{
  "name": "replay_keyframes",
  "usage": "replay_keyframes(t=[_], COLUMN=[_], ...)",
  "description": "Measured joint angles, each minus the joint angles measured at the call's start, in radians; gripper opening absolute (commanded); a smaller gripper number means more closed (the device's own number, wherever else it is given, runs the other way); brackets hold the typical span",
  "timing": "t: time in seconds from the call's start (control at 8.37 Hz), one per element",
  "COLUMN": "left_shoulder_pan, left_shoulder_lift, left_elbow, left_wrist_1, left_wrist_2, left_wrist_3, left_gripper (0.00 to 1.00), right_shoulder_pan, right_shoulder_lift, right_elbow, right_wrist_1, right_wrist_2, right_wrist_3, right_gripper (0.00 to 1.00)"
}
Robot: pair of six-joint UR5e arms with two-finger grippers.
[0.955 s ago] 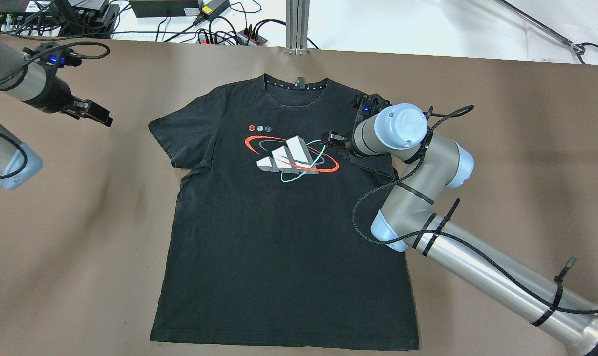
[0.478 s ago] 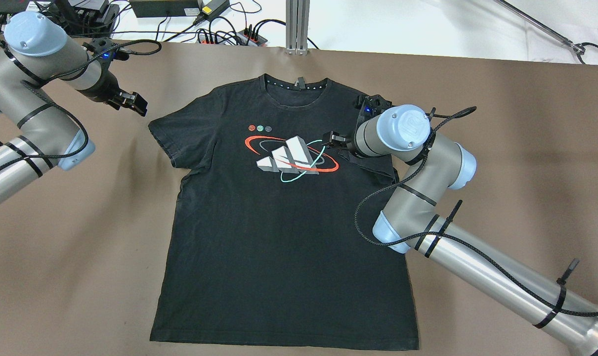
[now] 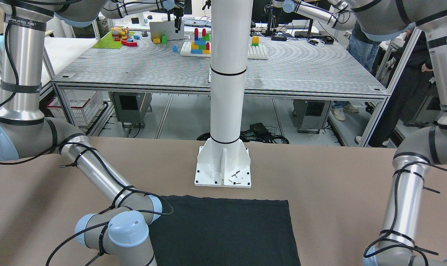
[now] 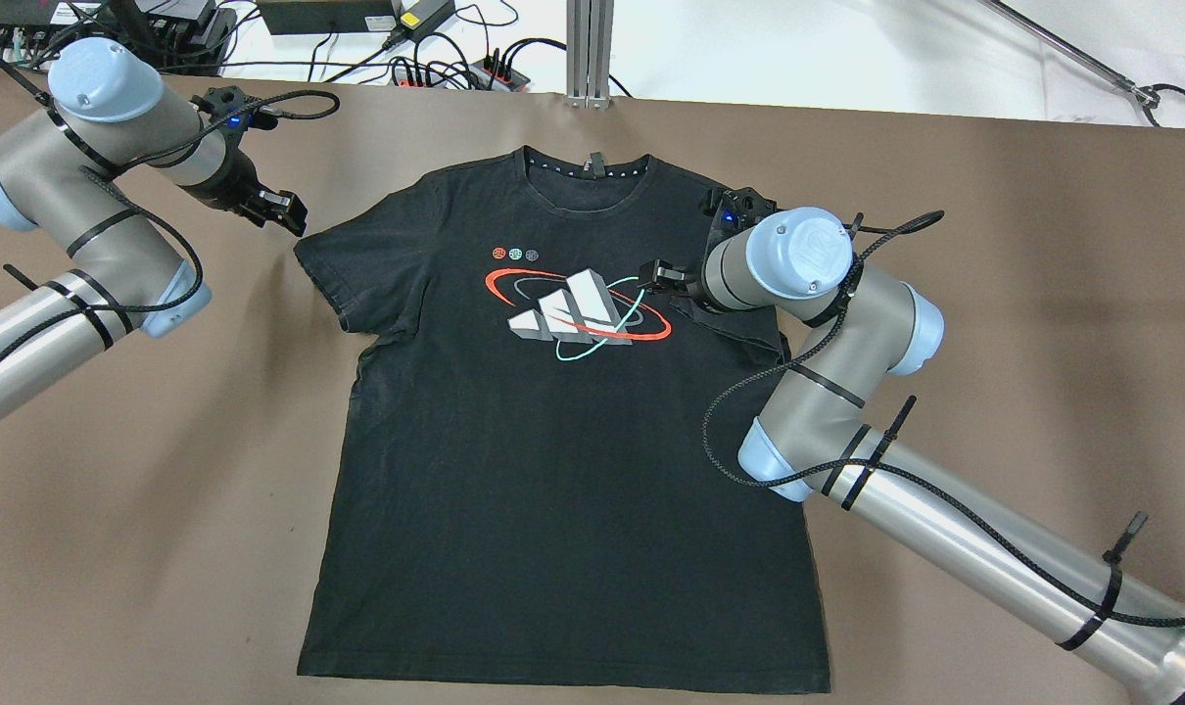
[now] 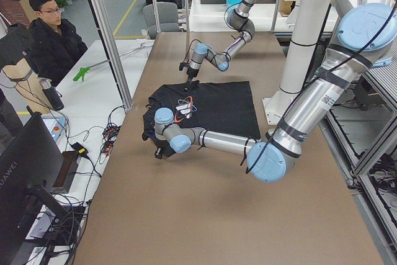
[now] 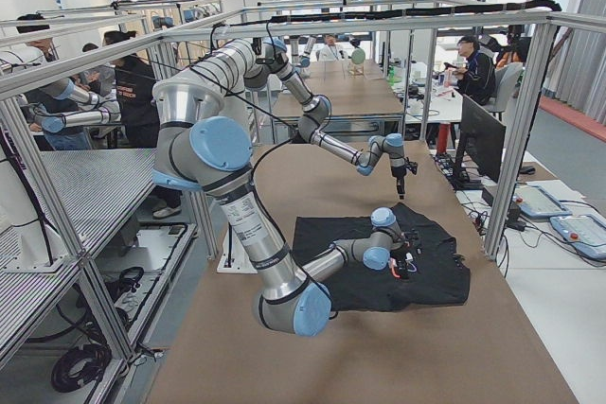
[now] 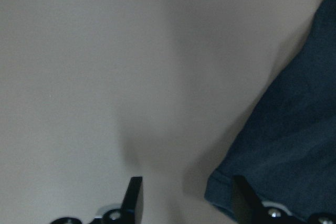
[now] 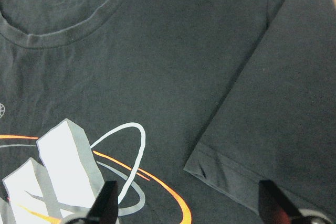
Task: Fold clothes
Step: 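Bring the left gripper to the other sleeve while the right gripper holds position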
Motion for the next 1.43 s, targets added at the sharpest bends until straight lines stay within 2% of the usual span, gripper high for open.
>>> replay_keyframes(t=[0.36, 0.6, 0.72, 0.84, 1.19, 1.43], left_shoulder_pan=[0.022, 0.025, 0.025, 0.025, 0.024, 0.018], left_shoulder_lift=[-0.003, -0.005, -0.008, -0.011, -0.013, -0.015], left_elbow=[0.041, 0.075, 0.08, 0.082, 0.079, 0.033], left_wrist_1=[-0.054, -0.098, -0.105, -0.108, -0.109, -0.103], left_wrist_2=[-0.004, -0.013, -0.019, -0.027, -0.039, -0.069], left_wrist_3=[-0.014, -0.015, -0.016, -0.016, -0.009, -0.02], left_gripper=[0.41, 0.29, 0.1, 0.0, 0.0, 0.0], right_shoulder_pan=[0.0, -0.001, -0.001, -0.001, 0.0, 0.0], right_shoulder_lift=[0.0, -0.001, -0.001, -0.001, -0.006, -0.006], right_elbow=[0.0, 0.0, 0.0, 0.0, 0.0, 0.0], right_wrist_1=[0.001, 0.001, 0.001, 0.001, 0.002, 0.001], right_wrist_2=[0.0, 0.0, 0.0, 0.0, 0.0, 0.0], right_wrist_3=[-0.002, -0.002, -0.002, -0.002, -0.003, -0.004], right_gripper=[0.94, 0.94, 0.94, 0.94, 0.94, 0.94])
